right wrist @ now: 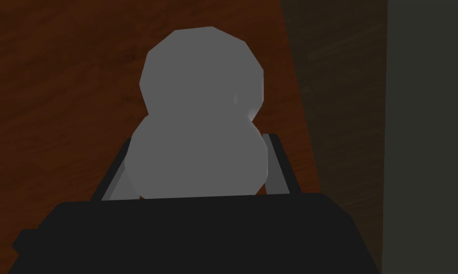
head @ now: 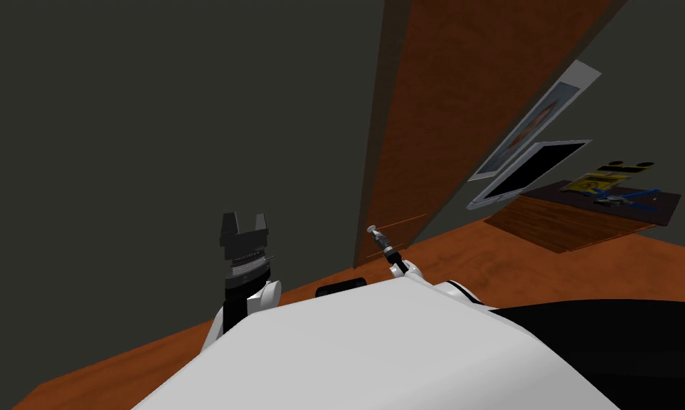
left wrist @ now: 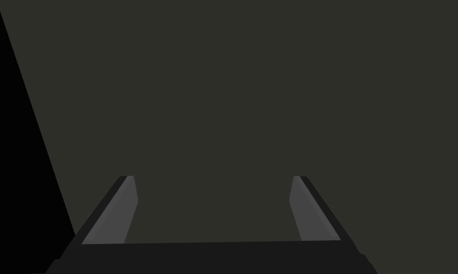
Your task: Pull the door open
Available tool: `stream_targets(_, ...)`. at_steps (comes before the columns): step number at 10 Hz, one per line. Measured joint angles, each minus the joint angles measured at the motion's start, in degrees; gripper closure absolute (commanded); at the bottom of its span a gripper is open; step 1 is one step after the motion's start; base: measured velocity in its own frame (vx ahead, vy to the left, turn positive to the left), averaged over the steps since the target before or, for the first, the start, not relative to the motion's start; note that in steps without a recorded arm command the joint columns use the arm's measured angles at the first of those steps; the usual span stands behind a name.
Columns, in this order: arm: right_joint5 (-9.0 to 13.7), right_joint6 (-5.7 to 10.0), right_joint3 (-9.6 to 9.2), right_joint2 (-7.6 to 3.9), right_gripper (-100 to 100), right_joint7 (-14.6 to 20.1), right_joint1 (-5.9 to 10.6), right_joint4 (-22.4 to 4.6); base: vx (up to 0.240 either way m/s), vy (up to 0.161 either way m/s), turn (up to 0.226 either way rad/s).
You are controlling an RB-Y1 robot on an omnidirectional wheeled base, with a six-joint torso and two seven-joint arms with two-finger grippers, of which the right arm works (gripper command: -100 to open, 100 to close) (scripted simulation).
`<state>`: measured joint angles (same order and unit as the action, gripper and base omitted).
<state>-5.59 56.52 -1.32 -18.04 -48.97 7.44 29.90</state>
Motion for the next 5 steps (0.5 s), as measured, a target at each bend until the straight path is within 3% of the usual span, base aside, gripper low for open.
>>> stream_targets(1, 0.5, -0.55, 0.01, -0.03, 100, 1.6, -0.26, 0.7, -0.028, -0.019, 0.047)
stream_targets(5, 2.1, 0.38, 0.1, -0.14, 100, 6.9, 0.84, -1.4, -0.036, -0.018, 0.075)
